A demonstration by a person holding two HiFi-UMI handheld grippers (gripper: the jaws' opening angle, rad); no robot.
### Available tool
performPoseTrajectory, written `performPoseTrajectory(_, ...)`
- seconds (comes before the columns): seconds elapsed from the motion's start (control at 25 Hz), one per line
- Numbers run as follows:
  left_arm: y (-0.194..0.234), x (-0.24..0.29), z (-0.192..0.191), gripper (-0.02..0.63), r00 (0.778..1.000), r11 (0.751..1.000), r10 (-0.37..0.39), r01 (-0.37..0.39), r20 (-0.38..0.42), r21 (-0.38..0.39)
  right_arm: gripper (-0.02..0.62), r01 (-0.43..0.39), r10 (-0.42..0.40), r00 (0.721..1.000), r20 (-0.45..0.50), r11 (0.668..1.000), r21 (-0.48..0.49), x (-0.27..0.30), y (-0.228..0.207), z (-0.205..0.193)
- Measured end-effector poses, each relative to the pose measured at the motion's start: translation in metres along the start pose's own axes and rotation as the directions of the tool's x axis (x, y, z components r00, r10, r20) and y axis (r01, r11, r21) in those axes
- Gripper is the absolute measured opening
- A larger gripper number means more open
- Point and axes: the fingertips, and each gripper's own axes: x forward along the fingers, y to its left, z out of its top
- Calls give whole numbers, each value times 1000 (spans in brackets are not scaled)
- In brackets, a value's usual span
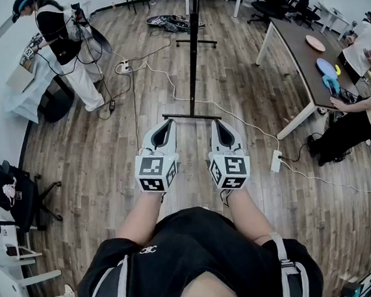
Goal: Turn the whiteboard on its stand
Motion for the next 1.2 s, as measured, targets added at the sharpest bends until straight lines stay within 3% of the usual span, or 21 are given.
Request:
performPoseTrajectory(0.6, -12, 9, -2, 8, 1000, 1000, -11, 11, -18, 4, 6, 1, 0, 1000, -23, 1000, 4, 2, -7, -5)
performPoseTrajectory(1.2, -63, 48, -9, 8, 1000, 1000, 9, -9, -14, -5, 6, -42, 42, 999, -12, 999, 12, 2, -67, -7)
